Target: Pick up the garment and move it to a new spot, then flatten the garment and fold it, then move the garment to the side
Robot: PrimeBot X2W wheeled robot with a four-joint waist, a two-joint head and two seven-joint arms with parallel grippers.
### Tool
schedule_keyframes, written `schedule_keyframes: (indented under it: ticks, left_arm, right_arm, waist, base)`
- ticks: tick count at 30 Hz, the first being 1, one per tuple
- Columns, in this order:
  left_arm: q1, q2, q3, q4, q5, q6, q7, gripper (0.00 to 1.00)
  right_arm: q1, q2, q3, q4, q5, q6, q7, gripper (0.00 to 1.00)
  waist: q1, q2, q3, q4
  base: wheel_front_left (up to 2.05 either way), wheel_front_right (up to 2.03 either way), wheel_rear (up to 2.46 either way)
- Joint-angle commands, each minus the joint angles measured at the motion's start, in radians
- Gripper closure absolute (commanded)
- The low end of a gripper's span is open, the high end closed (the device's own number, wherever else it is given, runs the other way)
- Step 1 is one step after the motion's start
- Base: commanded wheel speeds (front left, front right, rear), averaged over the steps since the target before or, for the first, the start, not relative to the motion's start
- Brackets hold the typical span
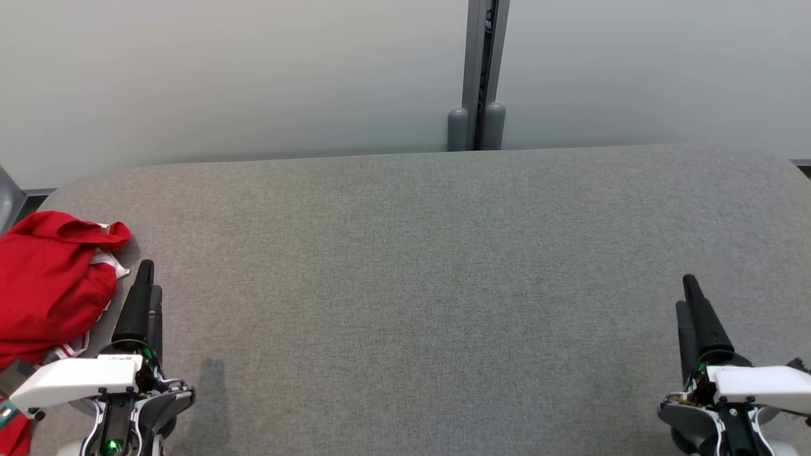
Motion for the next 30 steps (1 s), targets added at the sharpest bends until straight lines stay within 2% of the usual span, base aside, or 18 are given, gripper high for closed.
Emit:
schedule_keyframes:
  ticks: [1,18,30]
  left_arm:
    - [-0.042,0.012,-0.005,-0.03,0.033,0.0,-0.012,0.0]
    - [-0.04,0.032,-0.082,-0.151,0.401,-0.001,-0.111,0.0]
    - [-0.018,0.06,-0.153,-0.156,0.684,-0.001,-0.175,0.0]
  right_arm:
    - [-0.036,-0.015,-0.01,-0.03,-0.033,0.003,-0.009,0.0]
    - [-0.042,-0.055,-0.012,-0.136,-0.429,0.004,-0.05,0.0]
    - [-0.02,-0.077,0.005,-0.151,-0.714,0.005,-0.077,0.0]
  waist:
    - [0.0,0.0,0.0,0.0]
    - [0.0,0.0,-0.005,-0.002]
    - [0.0,0.0,-0.011,-0.002]
  base:
    - [0.0,0.0,0.0]
    - [0.0,0.0,0.0]
    - [0.0,0.0,0.0]
